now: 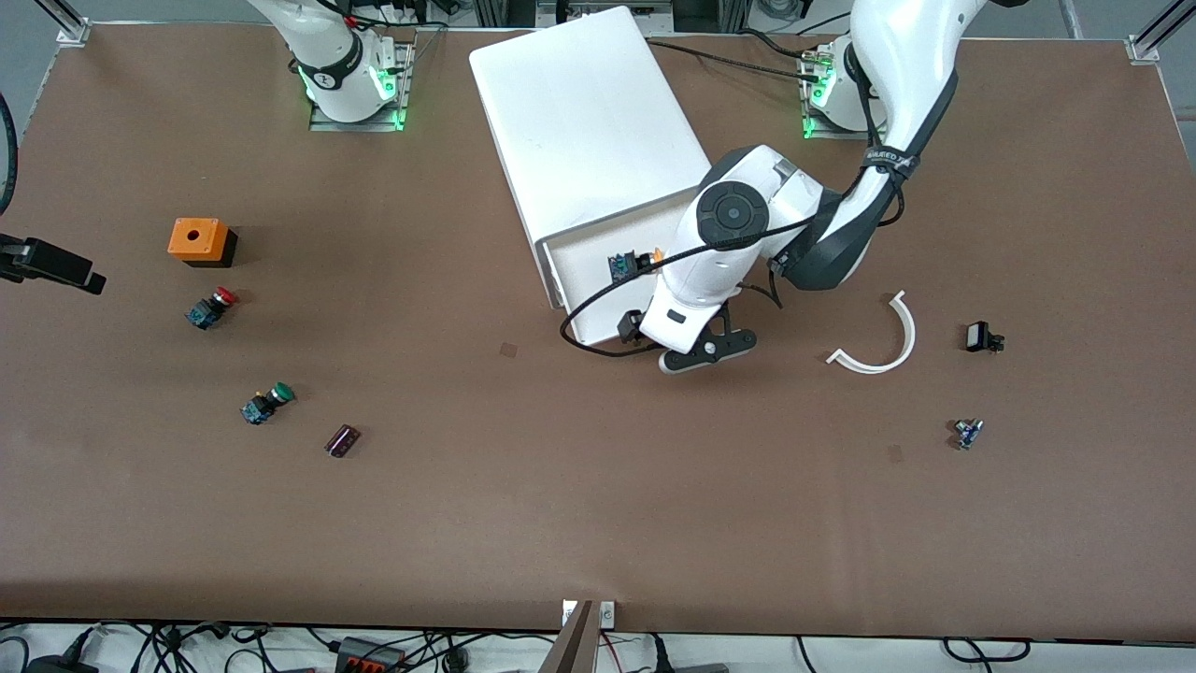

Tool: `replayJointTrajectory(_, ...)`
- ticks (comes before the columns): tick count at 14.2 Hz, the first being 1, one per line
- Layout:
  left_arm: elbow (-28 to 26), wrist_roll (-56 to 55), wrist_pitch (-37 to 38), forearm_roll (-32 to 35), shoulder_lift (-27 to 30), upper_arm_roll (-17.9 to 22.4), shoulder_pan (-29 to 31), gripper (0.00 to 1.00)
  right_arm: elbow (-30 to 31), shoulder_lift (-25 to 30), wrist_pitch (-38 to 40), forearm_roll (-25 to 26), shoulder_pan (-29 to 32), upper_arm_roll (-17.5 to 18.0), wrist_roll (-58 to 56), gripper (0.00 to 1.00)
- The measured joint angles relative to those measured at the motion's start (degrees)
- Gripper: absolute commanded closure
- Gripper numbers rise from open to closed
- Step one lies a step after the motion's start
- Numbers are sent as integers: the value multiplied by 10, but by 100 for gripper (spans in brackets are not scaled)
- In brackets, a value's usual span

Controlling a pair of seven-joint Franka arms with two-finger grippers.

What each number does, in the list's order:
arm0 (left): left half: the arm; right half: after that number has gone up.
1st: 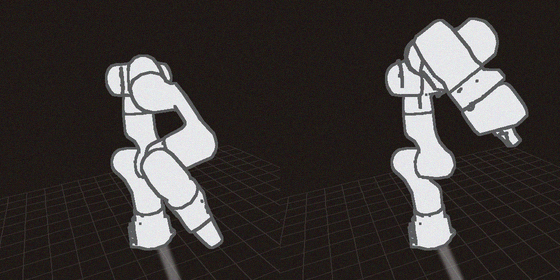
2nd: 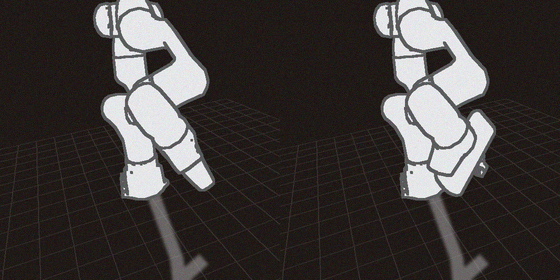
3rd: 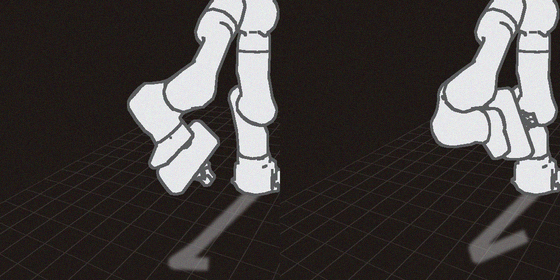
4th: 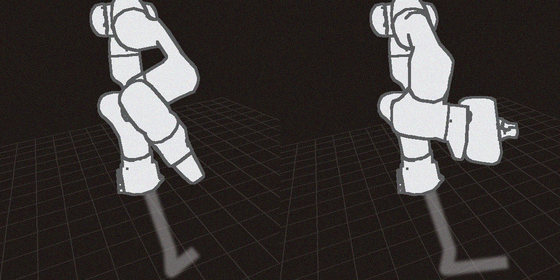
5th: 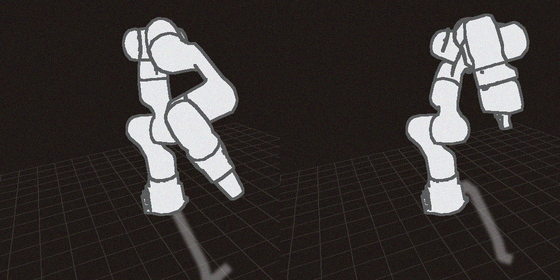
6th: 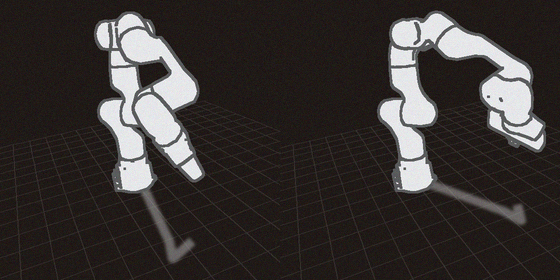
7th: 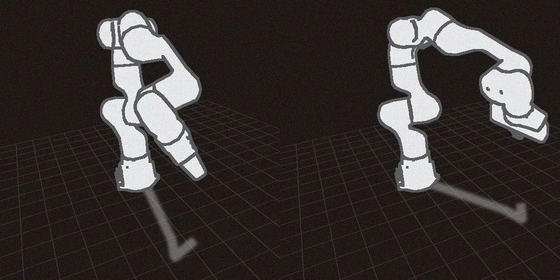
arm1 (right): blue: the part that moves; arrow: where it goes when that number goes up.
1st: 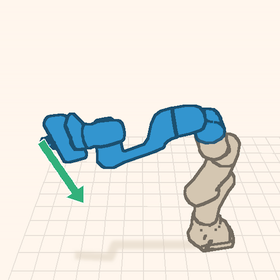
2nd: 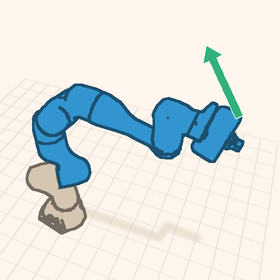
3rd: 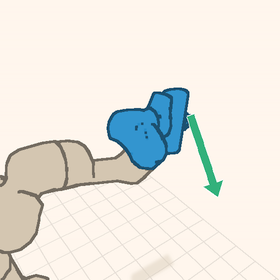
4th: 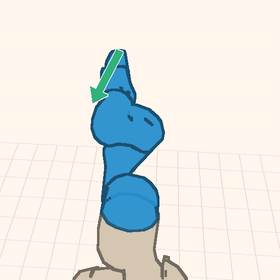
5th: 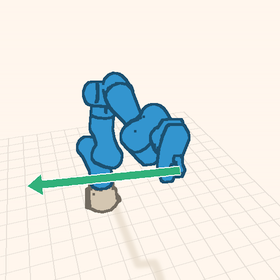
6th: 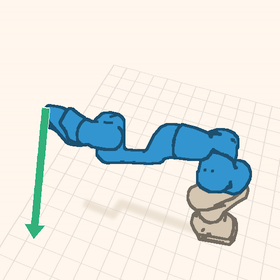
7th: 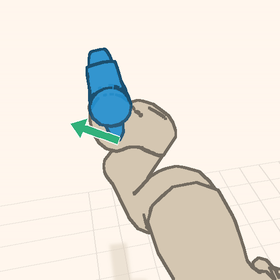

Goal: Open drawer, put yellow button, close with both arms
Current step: 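Push the drawer shut into the cabinet with the left gripper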

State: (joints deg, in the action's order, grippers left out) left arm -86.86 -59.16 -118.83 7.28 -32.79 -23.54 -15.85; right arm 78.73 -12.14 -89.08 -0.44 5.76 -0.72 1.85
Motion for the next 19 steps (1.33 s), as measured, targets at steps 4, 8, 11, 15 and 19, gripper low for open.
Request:
replayJointTrajectory(4, 2, -14, 71, -23, 2, -33, 3, 0, 19, 9, -19, 12, -9, 0, 0, 0)
replayJointTrajectory(8, 2, -14, 112, -65, 2, -50, 2, 0, 32, 21, -27, 13, -26, -17, 0, 0)
replayJointTrajectory(11, 1, -14, 124, -74, 2, -67, 2, 0, 33, 23, -27, 13, -41, -34, -1, 0)
replayJointTrajectory(15, 0, -15, 140, -75, 1, -74, 1, 0, 84, 48, -64, 13, -44, -37, -7, 0)
replayJointTrajectory(19, 0, -15, 154, -75, 2, -86, 1, 0, 165, 101, -92, 14, -44, -38, -9, 0)
